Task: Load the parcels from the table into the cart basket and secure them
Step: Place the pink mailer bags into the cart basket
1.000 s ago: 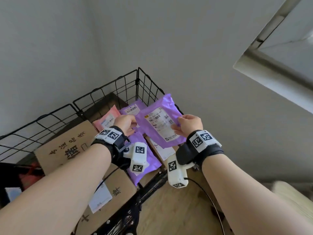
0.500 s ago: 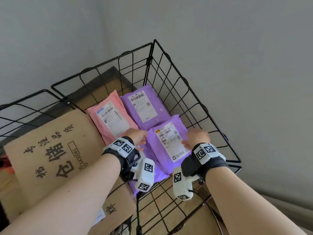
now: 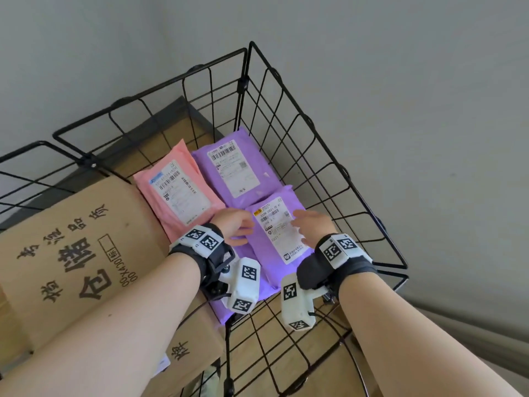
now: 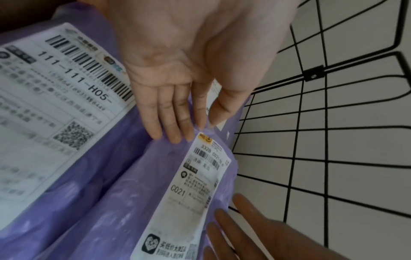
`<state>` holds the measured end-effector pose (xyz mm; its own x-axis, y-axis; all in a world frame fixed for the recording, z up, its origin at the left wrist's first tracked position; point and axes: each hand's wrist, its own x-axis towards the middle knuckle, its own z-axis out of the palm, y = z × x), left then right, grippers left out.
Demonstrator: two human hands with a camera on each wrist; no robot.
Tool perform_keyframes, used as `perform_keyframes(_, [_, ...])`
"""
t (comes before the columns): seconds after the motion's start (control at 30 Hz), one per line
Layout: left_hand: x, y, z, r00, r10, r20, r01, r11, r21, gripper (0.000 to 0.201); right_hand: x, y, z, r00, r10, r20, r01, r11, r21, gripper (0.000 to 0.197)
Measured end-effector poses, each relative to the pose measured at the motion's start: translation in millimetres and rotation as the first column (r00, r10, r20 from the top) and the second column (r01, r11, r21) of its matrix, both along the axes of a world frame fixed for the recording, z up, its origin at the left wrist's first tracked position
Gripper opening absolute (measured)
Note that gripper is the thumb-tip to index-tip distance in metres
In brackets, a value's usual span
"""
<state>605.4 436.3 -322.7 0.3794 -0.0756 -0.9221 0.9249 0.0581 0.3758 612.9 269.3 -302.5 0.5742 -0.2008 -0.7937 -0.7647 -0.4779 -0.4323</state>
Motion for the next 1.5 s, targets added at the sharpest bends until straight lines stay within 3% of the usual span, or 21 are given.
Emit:
perform_keyframes(0.17, [-1.8, 3.4, 27.4, 0.996, 0.029, 0.082, -0.03, 0.999, 0.013, 0.016, -2.4, -9.8, 33.1, 0.955, -0.286, 0.075, 0.274, 0.952, 0.136, 0.027])
perform_keyframes(0.33, [-10.1, -3.2, 75.2, 0.979, 0.024, 0.2, -0.028, 0.999, 0.016, 0.007, -23.2, -13.1, 76.6, 0.915, -0.377, 0.146, 0.338, 0.911, 0.236, 0.029])
perform_keyframes(0.47, [-29.9, -15.9, 125.4, 0.95, -0.013, 0.313, 0.01, 1.0, 0.013, 0.009, -56.4, -22.8, 117.3, 0.803, -0.533, 0.265, 0.465, 0.84, 0.282, 0.03])
perform_keyframes(0.6, [-72.1, -37.6, 178.8, 0.91, -0.015, 0.415, 0.027, 0.999, -0.023, 0.01, -110.8, -41.2, 163.8, 0.724, -0.607, 0.329, 0.493, 0.788, 0.37, 0.027])
perform_keyframes(0.83, [-194.1, -97.1, 248.3, 0.838, -0.13, 0.531, 0.182, 0.982, -0.047, 0.015, -260.6, -93.0, 233.3, 0.535, -0.766, 0.356, 0.583, 0.64, 0.5, 0.032])
perform_keyframes(1.13, [-397.8, -181.2, 312.7, 0.725, -0.323, 0.608, 0.433, 0.901, -0.038, 0.019, -500.4, -153.4, 299.2, 0.343, -0.816, 0.465, 0.653, 0.563, 0.507, 0.029])
perform_keyframes(1.5, [-579.1, -288.6, 342.8, 0.586, -0.533, 0.61, 0.672, 0.74, 0.0, 0.02, -728.0, -232.3, 320.3, 0.066, -0.862, 0.502, 0.786, 0.354, 0.506, 0.028])
